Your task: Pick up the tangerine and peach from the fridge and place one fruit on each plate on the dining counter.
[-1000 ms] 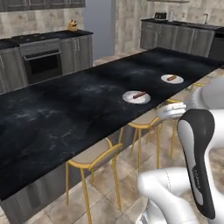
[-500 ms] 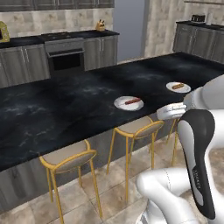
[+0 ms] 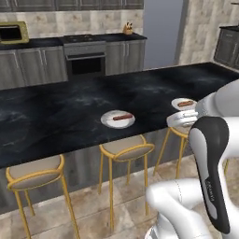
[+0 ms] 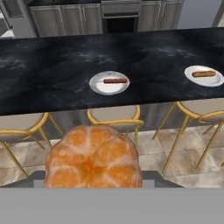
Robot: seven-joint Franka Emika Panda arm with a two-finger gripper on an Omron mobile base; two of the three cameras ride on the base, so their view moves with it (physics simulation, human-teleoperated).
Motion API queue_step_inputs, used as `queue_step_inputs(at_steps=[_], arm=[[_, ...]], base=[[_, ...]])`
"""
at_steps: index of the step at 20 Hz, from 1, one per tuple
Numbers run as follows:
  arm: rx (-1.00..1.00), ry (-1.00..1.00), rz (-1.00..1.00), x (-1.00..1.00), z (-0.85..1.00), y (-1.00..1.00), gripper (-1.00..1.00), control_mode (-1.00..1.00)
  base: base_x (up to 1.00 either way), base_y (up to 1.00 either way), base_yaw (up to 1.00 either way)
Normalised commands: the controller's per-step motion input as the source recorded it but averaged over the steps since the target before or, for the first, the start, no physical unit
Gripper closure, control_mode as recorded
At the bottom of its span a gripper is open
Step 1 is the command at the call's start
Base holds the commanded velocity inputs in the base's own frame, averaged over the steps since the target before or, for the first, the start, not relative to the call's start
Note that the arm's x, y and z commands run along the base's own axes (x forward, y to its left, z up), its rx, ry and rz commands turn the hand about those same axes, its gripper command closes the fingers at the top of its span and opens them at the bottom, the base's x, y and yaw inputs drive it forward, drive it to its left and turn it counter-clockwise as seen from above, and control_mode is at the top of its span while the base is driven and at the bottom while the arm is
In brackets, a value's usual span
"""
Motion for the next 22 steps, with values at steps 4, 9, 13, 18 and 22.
queue_step_inputs(at_steps=[4,9,13,18,22], arm=[[0.00,0.00,0.00,0.00,0.00,0.00,1.00,1.00],[0.00,0.00,0.00,0.00,0.00,0.00,1.00,1.00],[0.00,0.00,0.00,0.00,0.00,0.00,1.00,1.00],[0.00,0.00,0.00,0.00,0.00,0.00,1.00,1.00],[-0.03,0.27,0.00,0.19,0.00,0.08,1.00,-1.00]], base=[[0.38,-0.28,0.01],[0.67,0.09,0.00],[0.67,0.30,0.00],[0.56,0.27,0.00],[0.14,0.10,0.00]])
